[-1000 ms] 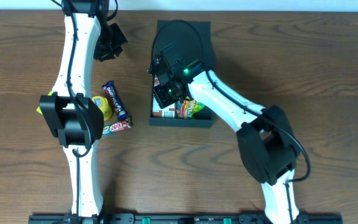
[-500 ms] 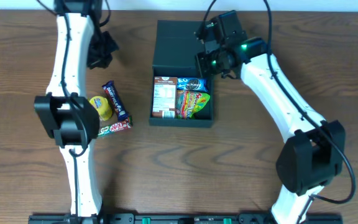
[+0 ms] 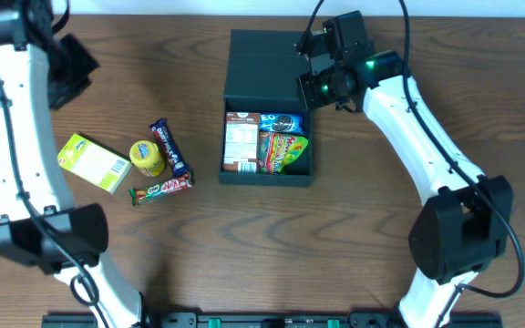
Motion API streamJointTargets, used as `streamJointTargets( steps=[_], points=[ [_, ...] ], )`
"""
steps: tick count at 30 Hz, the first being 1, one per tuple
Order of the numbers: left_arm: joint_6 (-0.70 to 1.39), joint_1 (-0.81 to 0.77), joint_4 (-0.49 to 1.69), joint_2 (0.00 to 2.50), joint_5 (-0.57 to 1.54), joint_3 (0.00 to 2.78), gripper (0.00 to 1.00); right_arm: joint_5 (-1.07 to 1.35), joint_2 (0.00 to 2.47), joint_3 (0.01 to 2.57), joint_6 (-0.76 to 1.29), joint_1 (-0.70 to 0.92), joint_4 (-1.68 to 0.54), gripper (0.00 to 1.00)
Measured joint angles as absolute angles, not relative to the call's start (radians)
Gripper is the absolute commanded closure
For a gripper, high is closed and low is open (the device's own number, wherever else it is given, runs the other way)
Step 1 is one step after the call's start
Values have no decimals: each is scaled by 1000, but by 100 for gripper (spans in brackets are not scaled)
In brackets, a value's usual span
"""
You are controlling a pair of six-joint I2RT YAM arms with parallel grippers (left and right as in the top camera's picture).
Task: Pack container
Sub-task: 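Lower the left gripper onto the yellow-green Pocky box and grasp it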
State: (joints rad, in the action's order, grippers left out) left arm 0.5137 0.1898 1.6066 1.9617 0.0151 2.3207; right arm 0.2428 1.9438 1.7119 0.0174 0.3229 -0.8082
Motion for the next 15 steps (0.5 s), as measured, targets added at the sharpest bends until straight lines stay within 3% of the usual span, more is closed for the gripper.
streamJointTargets(
  steps=[7, 8, 10, 13, 15],
  points=[
    [473, 284, 1419, 1815, 32, 1849, 94, 243, 1944, 1712, 14, 307, -803, 99],
    [474, 289, 1380, 1795, 33, 1781, 88, 243, 1944, 1712, 14, 307, -796, 99],
    [508, 292, 1314, 1767, 37, 1673, 59, 243, 1944, 1712, 14, 307, -790, 99],
    [634, 292, 1234, 1758, 37, 1546, 24, 243, 1944, 1712, 14, 307, -794, 99],
    [724, 292, 1171, 1758, 36, 1463, 9, 243, 1944, 1712, 14, 307, -807, 98]
  ],
)
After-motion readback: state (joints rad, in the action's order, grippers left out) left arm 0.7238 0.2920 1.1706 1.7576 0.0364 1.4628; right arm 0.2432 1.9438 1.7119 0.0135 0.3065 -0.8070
